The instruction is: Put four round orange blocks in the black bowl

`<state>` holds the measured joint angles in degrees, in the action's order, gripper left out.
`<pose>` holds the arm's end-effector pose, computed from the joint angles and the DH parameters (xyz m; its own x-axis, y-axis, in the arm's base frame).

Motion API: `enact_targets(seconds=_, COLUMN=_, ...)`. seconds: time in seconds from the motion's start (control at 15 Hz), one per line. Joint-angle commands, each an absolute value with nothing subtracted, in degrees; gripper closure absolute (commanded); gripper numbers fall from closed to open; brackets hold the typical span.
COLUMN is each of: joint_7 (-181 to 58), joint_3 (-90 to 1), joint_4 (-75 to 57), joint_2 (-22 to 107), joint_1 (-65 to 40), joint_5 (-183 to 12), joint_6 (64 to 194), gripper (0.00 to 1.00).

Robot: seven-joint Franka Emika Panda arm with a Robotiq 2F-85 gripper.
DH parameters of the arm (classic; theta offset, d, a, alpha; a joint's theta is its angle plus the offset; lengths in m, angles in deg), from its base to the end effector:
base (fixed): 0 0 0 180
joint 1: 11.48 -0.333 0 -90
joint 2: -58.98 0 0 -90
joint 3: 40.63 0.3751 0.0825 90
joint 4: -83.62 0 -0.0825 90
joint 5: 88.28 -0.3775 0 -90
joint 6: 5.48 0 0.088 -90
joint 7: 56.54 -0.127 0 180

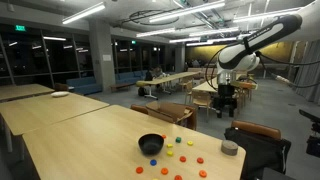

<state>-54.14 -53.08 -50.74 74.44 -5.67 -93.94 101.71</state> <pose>0.3922 -0.1240 0.4623 0.9389 -0.2762 -0.2053 -0.3094 -0.9387 -0.1518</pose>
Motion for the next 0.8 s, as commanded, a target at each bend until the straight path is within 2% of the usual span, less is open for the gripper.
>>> enact_targets(seconds=0.0, joint_7=-53.88, joint_3=-52.1, joint_4=-50.4, joint_2=74.36, joint_1=-4.54, joint_5=-94.21, joint_6=101.6, gripper=0.0)
enact_targets(seconds=0.73, joint_7=-51.54, joint_3=-51.28, joint_4=-49.08, joint_2=72.46, joint_1=-5.39, joint_5=-93.72, joint_6=101.92, gripper=0.0)
